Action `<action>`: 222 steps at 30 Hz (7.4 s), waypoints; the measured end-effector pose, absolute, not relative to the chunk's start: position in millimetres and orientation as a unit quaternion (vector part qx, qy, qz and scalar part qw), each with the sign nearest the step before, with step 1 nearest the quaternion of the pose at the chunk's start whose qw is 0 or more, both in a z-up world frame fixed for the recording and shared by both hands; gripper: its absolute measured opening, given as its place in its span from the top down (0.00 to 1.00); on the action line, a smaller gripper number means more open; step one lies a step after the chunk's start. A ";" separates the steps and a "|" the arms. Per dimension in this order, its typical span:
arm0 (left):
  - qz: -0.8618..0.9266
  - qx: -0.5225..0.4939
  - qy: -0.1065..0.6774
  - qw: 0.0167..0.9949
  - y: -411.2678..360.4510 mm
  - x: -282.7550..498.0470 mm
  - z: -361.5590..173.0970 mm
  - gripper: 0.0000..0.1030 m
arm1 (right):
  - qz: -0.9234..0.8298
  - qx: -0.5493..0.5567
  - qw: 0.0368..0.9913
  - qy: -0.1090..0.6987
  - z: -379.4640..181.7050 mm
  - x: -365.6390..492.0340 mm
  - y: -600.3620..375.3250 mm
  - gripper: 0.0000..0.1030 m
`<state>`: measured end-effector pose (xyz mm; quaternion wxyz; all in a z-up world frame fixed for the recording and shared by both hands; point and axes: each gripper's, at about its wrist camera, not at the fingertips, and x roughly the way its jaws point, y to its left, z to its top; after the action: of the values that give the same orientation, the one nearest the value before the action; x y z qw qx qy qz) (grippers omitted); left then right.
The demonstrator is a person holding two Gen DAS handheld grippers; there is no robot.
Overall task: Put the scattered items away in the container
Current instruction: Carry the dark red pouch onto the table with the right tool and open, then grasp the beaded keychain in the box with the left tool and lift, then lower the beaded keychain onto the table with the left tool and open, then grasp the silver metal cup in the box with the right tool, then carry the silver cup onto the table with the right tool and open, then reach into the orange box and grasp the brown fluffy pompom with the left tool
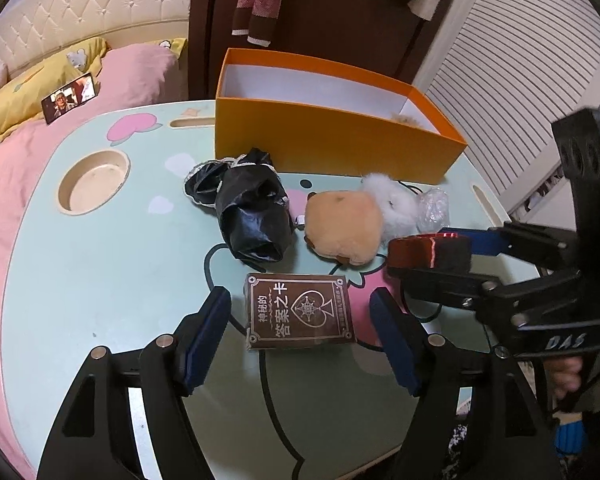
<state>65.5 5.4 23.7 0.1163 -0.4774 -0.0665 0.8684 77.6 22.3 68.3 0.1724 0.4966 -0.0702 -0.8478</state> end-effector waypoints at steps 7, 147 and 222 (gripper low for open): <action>0.872 -0.471 -0.074 0.110 -15.2 65.8 37.1 0.30 | -0.871 0.462 0.157 -0.049 61.4 83.2 22.6 0.35; 0.823 -0.460 -0.194 0.272 -7.6 42.0 22.3 0.60 | -0.781 0.619 0.025 -0.077 72.0 -104.3 98.2 0.72; 0.846 -0.465 -0.154 0.211 -9.9 3.1 56.9 0.60 | -0.859 0.474 0.087 -0.171 71.7 84.6 78.1 0.53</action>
<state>3.1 -9.9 56.9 0.2113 -0.4648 -0.1542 0.8459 84.6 78.1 71.7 0.0870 0.4741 -0.1712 -0.8593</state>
